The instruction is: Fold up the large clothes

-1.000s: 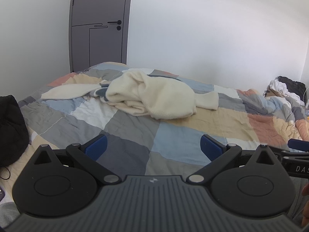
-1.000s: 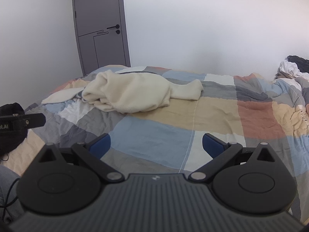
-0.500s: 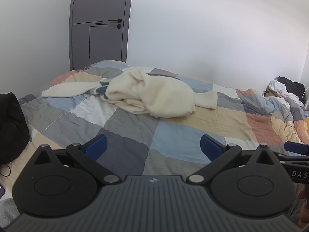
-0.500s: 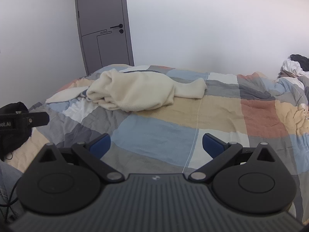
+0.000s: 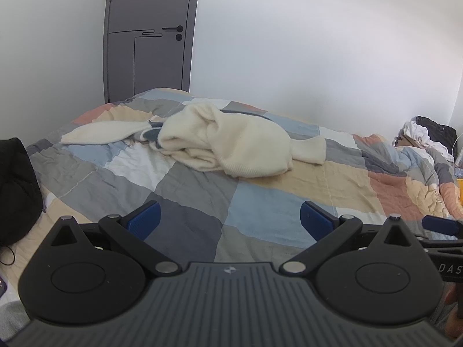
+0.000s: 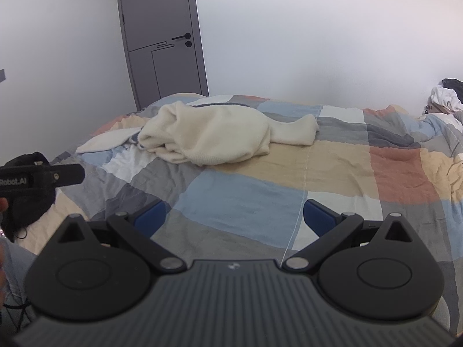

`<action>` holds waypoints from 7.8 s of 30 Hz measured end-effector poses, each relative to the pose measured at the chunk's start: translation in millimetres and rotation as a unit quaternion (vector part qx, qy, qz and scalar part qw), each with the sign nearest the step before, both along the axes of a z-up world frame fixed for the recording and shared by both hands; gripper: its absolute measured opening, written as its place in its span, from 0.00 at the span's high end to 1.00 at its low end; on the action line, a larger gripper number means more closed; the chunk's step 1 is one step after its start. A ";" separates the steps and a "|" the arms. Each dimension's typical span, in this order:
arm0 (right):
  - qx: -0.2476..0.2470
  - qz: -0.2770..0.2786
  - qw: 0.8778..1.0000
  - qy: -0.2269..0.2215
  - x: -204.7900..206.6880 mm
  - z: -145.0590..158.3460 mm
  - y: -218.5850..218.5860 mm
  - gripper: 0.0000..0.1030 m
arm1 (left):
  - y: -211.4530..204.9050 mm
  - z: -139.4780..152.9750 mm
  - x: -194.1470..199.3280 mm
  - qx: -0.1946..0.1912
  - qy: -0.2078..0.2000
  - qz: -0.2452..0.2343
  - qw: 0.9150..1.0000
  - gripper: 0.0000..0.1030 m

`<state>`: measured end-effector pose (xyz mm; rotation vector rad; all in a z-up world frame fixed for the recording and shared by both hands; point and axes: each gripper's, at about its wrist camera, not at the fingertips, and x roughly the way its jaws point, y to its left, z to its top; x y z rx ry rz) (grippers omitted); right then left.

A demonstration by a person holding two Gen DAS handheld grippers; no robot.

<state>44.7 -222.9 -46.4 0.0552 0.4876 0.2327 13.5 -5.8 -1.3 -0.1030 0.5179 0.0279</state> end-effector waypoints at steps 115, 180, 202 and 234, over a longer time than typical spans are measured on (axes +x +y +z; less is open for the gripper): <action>0.159 -0.058 0.971 0.167 192.1 -104.4 -11.8 0.66 | 116.9 -139.4 168.6 -0.301 0.120 0.043 0.945 0.36; 0.274 -0.019 0.950 0.148 218.1 -107.1 -30.8 0.40 | 184.3 -182.9 208.6 -0.350 0.083 0.105 0.927 0.48; 0.301 0.034 0.939 0.166 199.3 -98.5 -19.1 0.91 | 153.3 -167.5 182.8 -0.412 0.061 0.039 0.908 0.93; 0.278 -0.048 0.928 0.242 233.2 -156.8 -13.6 0.35 | 188.4 -218.3 195.4 -0.440 0.124 0.123 0.881 0.46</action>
